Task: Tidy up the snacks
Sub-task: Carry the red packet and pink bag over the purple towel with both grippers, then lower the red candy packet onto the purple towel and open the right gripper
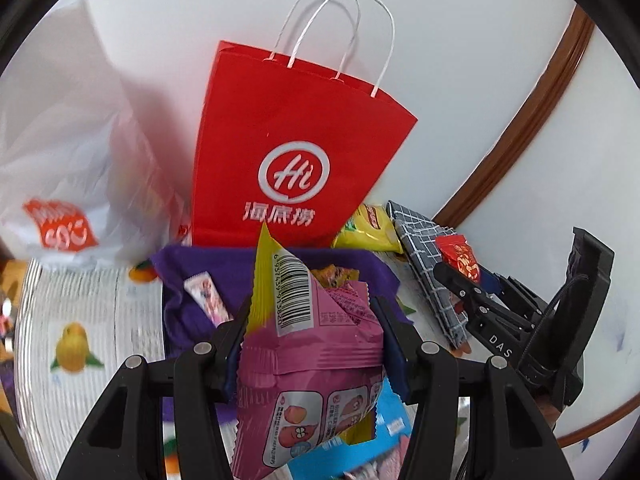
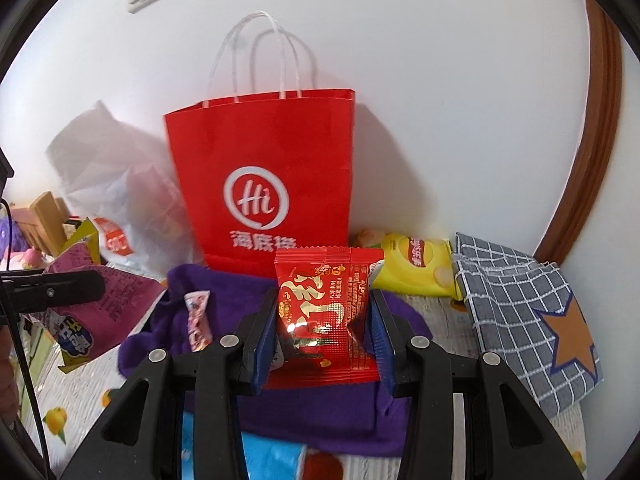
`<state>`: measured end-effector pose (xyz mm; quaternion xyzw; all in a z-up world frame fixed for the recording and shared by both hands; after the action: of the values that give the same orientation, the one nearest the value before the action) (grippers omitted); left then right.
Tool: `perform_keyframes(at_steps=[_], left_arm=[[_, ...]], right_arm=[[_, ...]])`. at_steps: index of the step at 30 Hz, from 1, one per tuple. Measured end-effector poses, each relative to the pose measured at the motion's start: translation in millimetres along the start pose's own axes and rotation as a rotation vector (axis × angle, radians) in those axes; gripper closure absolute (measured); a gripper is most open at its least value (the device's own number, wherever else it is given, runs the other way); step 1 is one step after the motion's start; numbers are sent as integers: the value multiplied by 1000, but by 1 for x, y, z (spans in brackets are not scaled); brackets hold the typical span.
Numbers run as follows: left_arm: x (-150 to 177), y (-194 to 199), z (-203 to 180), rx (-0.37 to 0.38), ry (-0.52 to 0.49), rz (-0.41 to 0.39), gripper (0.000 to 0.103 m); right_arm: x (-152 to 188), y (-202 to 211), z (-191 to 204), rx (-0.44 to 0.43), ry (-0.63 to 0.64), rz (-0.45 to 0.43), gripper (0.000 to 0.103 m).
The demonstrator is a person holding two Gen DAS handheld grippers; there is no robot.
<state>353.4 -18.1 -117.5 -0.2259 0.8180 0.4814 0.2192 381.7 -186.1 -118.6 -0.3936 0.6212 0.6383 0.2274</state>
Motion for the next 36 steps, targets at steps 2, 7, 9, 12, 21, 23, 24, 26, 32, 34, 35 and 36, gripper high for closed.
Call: perform_keyframes(at_steps=[2, 7, 9, 12, 21, 23, 24, 26, 32, 34, 35, 36], left_arm=[[-11, -7, 0, -5, -19, -6, 50], [-22, -27, 8, -3, -53, -16, 49], [-17, -42, 19, -27, -69, -7, 49], [-12, -64, 36, -53, -31, 64, 50], [-11, -74, 50, -61, 6, 96, 50], [-12, -72, 50, -68, 3, 90, 49], [-13, -72, 50, -70, 3, 90, 49], [-12, -73, 51, -71, 6, 95, 49], [-12, -74, 54, -73, 12, 103, 49], [-12, -75, 54, -73, 13, 103, 49], [-12, -75, 54, -71, 15, 105, 49], [-11, -76, 54, -69, 17, 110, 49]], right_arm=[[-5, -9, -6, 9, 0, -3, 61], [-6, -35, -15, -5, -19, 3, 61], [2, -48, -14, -24, -30, 18, 61], [10, -67, -8, -2, 24, 54, 61], [25, -84, -2, -6, 66, 94, 61], [25, -87, -3, -1, 62, 101, 61], [26, -88, -3, -2, 56, 105, 61], [27, -91, -1, -13, 57, 116, 61], [30, -94, 3, -14, 74, 128, 61], [32, -95, 3, -15, 76, 135, 61], [33, -96, 3, -13, 78, 139, 61], [34, -97, 3, -12, 80, 141, 61]])
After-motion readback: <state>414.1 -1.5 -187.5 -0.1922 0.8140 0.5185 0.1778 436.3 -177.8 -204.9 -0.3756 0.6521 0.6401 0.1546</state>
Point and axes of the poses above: each gripper's, at about its wrist camera, not at the fingertips, and y roughly against the way its jaws point, z to its left, x to its underside, the point moved 10 cm from there along -y, roughly the way its jaws point, and after that the axes turned 7 degrees about y, right-handed, at the moved point
